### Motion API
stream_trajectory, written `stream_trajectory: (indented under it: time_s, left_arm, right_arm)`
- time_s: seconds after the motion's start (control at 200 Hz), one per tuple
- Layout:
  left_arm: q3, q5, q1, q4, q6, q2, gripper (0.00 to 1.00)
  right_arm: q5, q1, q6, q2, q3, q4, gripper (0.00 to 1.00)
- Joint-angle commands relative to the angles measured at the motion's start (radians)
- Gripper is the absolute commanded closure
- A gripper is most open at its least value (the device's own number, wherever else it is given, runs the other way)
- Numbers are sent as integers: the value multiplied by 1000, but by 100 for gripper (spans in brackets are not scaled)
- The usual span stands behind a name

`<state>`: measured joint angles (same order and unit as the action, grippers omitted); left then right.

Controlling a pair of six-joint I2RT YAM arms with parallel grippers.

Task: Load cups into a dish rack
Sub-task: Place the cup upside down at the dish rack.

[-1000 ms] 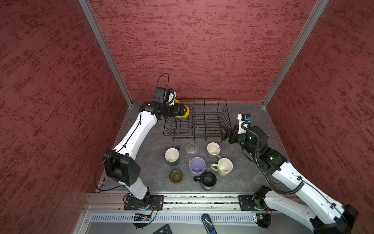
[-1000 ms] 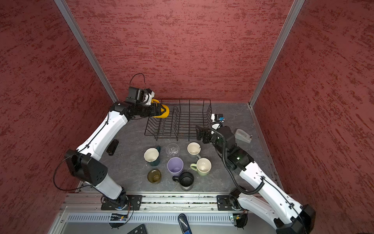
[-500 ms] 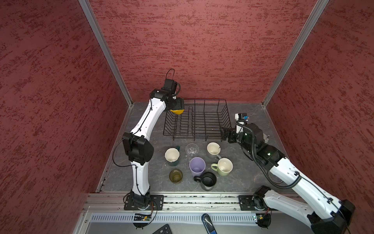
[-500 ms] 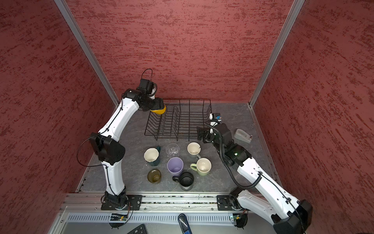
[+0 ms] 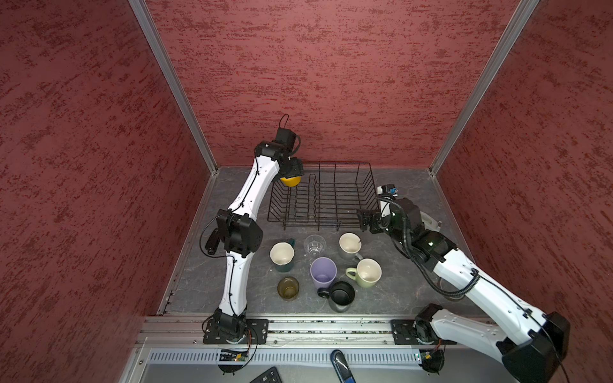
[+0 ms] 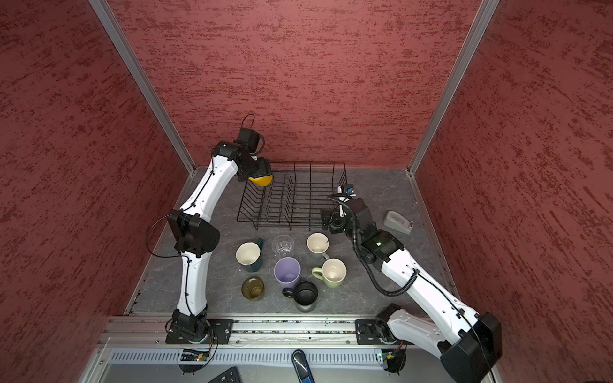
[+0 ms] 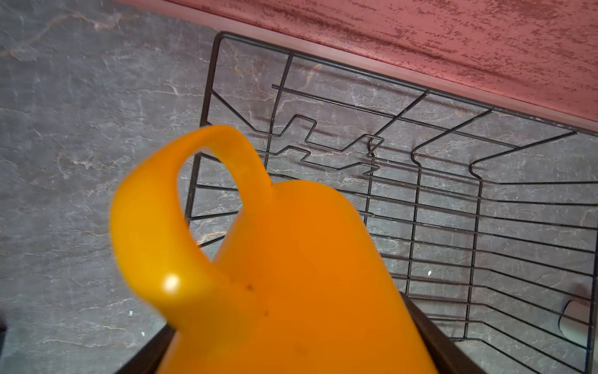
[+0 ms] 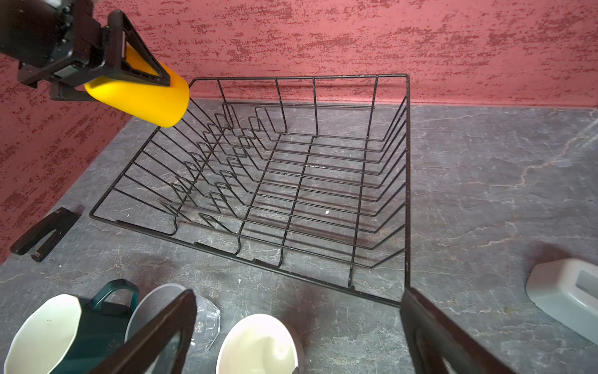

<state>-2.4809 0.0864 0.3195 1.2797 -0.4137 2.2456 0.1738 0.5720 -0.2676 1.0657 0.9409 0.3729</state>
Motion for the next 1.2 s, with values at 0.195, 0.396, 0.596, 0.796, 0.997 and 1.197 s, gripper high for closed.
stream_trajectory:
  time_s: [0.195,0.396,0.596,0.796,0.997,1.197]
  left_arm:
    - [-119,47,22,-14,-57,109,100]
    - [-119,57,28,-11,-50,139,100]
    - [-118,64,30,-7,-40,166,100]
    - [-118,66,25,3,-33,196,100]
    - [-116,48,29,-3,-28,218,100]
    - [-112,38,32,-2,-27,247,100]
  right_arm:
    - [-55,-13,18,2,-12,-10,1]
    - [-68,-17,15,6,-27,-20,1]
    - [-80,-21,14,17,-27,-29,1]
    - [-89,-21,10,30,-26,-32,1]
    - [-99,-21,5,42,-21,-36,1]
    - [-108,-22,-4,45,-23,-32,1]
